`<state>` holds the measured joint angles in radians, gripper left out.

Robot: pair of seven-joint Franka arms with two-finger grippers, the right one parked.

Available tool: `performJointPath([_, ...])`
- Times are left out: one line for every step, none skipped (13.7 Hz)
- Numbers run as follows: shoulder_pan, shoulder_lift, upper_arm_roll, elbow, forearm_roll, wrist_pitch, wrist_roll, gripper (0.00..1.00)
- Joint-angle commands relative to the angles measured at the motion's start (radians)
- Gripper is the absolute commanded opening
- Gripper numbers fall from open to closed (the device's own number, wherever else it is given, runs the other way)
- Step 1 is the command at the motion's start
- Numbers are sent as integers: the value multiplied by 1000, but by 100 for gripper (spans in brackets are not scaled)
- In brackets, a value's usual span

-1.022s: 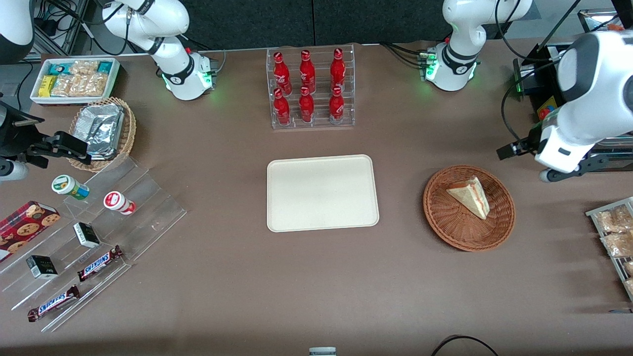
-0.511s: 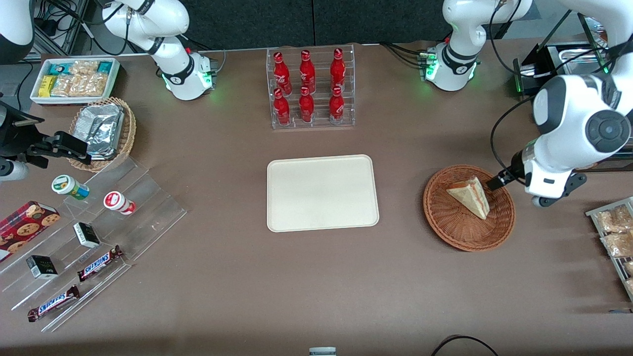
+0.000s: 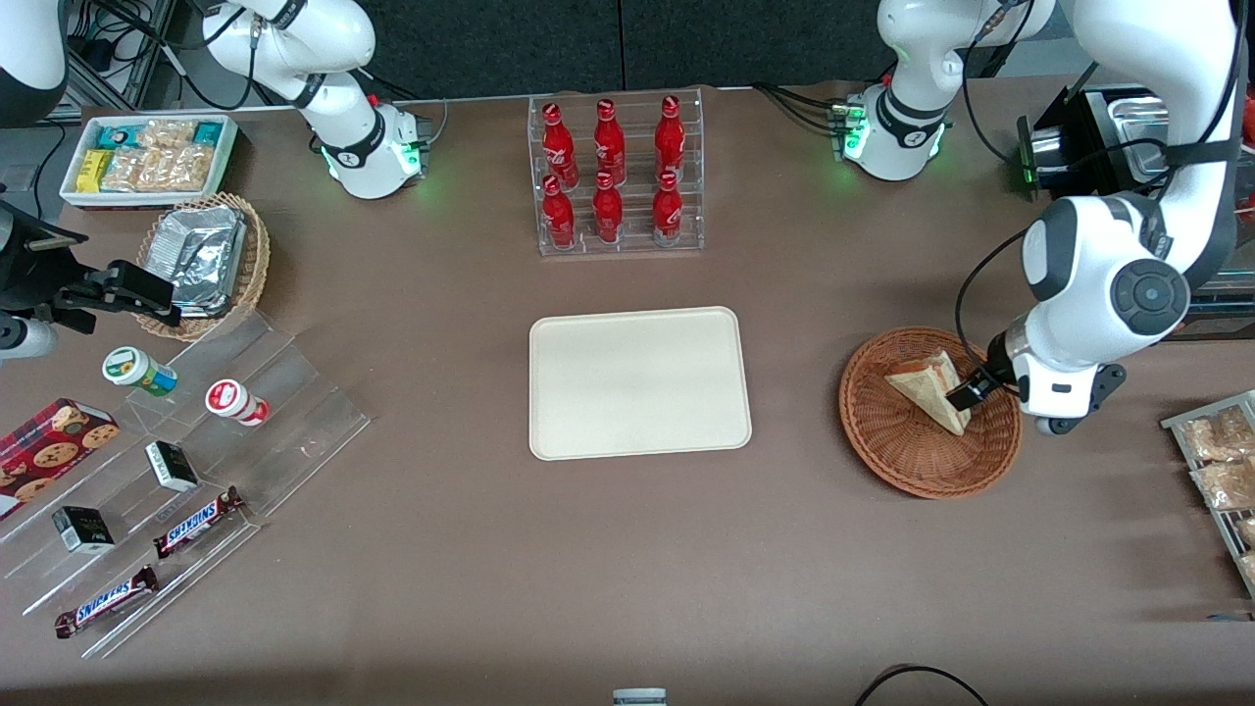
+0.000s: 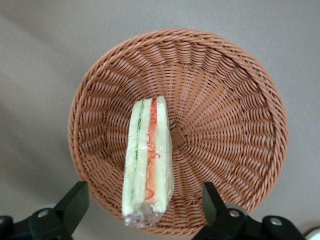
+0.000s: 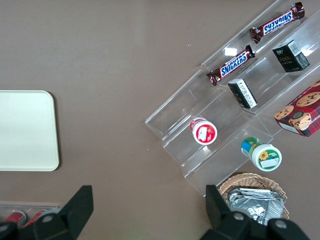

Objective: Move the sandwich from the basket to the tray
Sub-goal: 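Close the left gripper on the sandwich's crust edge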

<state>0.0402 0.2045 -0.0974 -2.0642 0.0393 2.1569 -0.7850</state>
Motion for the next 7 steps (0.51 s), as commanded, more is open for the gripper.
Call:
performJointPath([-8, -4, -1, -28, 1, 28, -51, 100])
performJointPath([-9, -5, -1, -33, 2, 28, -56, 100])
performJointPath([-8, -2, -1, -37, 1, 35, -57, 100])
performJointPath([-9, -2, -1, -59, 1, 72, -63, 100])
performJointPath([-9, -2, -1, -85, 1, 110, -77, 100])
performJointPath([-9, -2, -1, -106, 2, 139, -79, 100])
performJointPath([-9, 1, -2, -119, 2, 159, -80, 100])
